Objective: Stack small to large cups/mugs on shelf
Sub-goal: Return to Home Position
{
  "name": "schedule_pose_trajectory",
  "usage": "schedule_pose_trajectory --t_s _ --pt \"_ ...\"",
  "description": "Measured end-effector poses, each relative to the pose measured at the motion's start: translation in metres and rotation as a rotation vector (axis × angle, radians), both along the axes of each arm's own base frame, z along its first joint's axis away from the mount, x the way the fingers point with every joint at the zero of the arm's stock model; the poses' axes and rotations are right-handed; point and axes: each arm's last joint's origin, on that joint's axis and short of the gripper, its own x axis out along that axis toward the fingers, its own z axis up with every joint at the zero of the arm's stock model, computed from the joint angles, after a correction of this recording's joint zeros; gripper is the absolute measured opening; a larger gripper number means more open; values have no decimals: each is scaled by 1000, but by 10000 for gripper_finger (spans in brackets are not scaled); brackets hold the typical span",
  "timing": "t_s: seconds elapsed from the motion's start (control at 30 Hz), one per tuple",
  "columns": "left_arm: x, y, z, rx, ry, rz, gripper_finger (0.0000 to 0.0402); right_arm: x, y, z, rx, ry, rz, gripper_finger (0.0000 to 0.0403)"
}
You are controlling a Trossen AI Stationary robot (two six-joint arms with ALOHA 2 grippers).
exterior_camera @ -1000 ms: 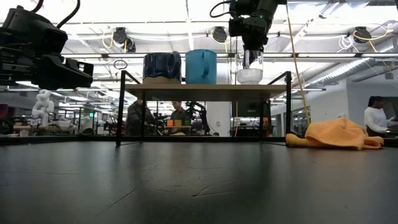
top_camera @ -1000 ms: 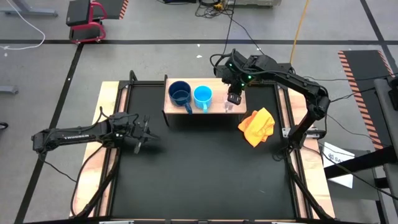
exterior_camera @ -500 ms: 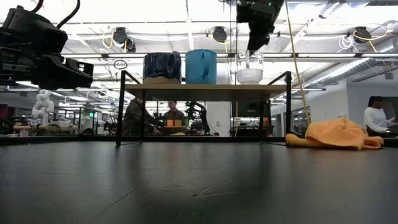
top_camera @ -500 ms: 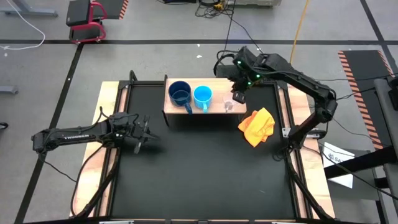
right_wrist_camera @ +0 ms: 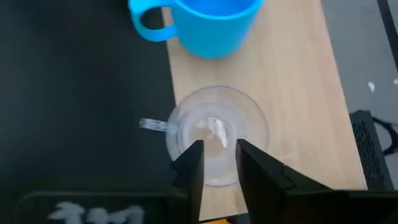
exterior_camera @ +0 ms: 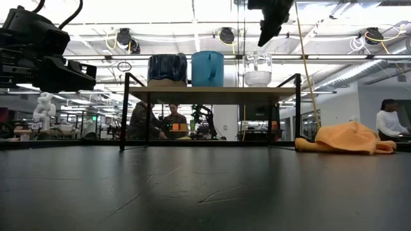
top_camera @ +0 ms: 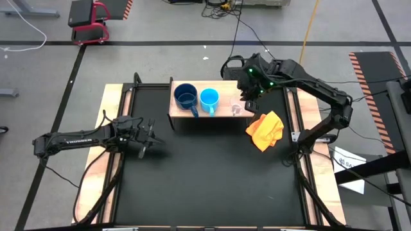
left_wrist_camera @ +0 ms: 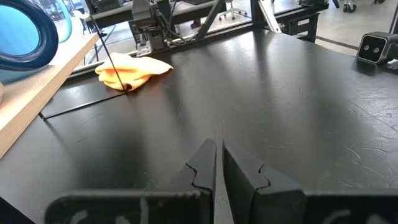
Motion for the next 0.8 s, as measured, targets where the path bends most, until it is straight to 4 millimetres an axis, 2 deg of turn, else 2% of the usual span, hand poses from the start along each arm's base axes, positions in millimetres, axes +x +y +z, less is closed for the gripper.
schedule_pose_trajectory --t_s 0.23,0.6,0.8 --pt "0 0 -1 -4 7 1 31 8 18 1 5 -24 156 7" --pt "0 0 -1 -5 8 1 31 16 40 1 25 -37 288 1" --pt "0 0 -1 -5 8 1 31 6 44 2 40 -21 278 0"
